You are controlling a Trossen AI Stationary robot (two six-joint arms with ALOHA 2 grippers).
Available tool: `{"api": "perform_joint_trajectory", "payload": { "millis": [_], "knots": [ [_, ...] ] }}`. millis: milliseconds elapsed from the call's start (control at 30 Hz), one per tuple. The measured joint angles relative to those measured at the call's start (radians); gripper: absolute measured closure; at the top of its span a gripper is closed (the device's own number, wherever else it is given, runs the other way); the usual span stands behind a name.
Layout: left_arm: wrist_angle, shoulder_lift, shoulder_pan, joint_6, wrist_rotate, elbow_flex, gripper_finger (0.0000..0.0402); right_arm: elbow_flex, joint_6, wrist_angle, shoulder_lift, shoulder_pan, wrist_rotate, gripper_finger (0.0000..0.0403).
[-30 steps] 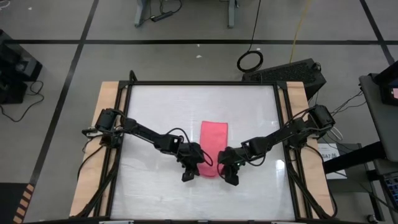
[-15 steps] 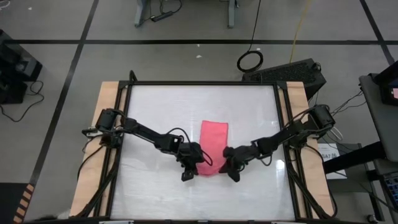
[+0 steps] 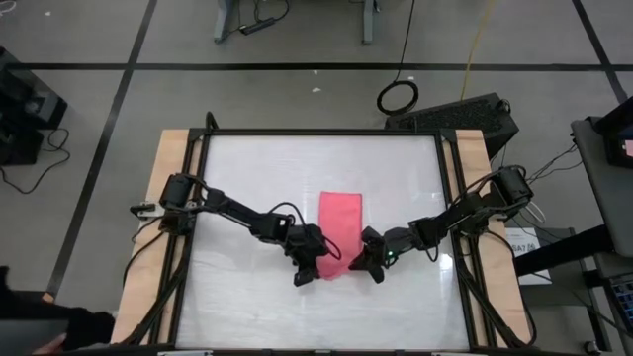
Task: Roll towel
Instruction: Fold the pink towel
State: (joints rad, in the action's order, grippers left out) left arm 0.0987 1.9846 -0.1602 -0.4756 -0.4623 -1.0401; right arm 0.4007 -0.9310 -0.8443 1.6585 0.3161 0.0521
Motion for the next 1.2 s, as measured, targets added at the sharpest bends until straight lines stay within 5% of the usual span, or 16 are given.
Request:
{"api": "perform_joint_trajectory", "payload": {
  "millis": [500,1200],
  "knots": [
    [-0.002,0.0,0.037,-0.051,-0.083,0.0,0.04,0.0,-0.019,0.061,0.0,0.0,0.005,0.0253],
    [-0.01,-0.001,0.041,-0.089,-0.139,0.0,0.04,-0.09,0.06,0.079,-0.088,0.001,-0.021,0.0237]
  ]
}}
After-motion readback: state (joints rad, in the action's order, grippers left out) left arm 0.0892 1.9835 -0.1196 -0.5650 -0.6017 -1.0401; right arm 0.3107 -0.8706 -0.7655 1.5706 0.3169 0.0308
